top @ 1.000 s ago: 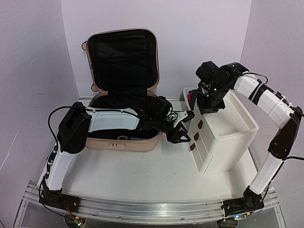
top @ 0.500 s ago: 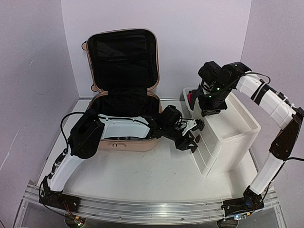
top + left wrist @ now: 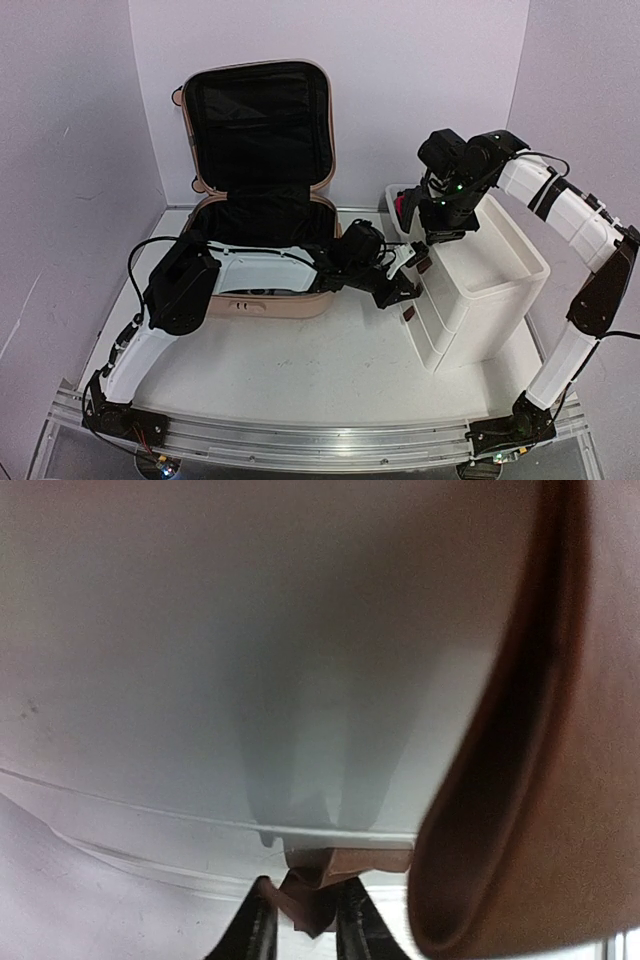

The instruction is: Open, take out, and arrange the luggage

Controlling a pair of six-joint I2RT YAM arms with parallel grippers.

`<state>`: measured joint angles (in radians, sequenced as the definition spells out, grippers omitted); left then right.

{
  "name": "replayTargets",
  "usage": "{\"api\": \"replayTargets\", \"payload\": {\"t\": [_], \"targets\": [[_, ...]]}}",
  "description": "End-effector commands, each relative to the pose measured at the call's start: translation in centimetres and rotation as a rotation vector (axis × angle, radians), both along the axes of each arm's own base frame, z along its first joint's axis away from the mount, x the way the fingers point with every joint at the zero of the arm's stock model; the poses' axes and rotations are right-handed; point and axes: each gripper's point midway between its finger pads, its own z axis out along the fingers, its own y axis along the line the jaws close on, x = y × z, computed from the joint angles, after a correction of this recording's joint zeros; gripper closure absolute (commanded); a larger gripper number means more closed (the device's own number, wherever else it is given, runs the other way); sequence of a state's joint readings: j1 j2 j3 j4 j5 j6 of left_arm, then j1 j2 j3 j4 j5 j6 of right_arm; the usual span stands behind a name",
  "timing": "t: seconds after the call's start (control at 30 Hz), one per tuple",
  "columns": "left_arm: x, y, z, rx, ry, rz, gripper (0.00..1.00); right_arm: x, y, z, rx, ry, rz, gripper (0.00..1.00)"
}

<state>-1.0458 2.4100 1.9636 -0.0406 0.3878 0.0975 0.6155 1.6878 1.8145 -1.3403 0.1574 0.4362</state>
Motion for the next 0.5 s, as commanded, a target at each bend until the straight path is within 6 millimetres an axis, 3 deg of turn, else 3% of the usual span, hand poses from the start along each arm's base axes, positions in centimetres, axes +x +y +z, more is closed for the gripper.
{"api": "replayTargets", "payload": {"t": [0.0, 0.2, 0.47], "targets": [[0.5, -1.1, 4.4, -0.128, -0.039, 0.028, 0.83, -1.0, 0.0, 0.9, 0.041, 0.018, -0.043, 1.0], [0.0, -0.1, 4.5, -0.117, -0.039, 0.026, 0.99, -0.8, -0.9, 1.2, 0.01, -0.012, -0.059, 1.0], [-0.7, 3.9, 6.6, -0.084, -0.055, 0.108, 1.0, -0.5, -3.1, 1.2, -0.08, -0.065, -0.11, 1.0]]}}
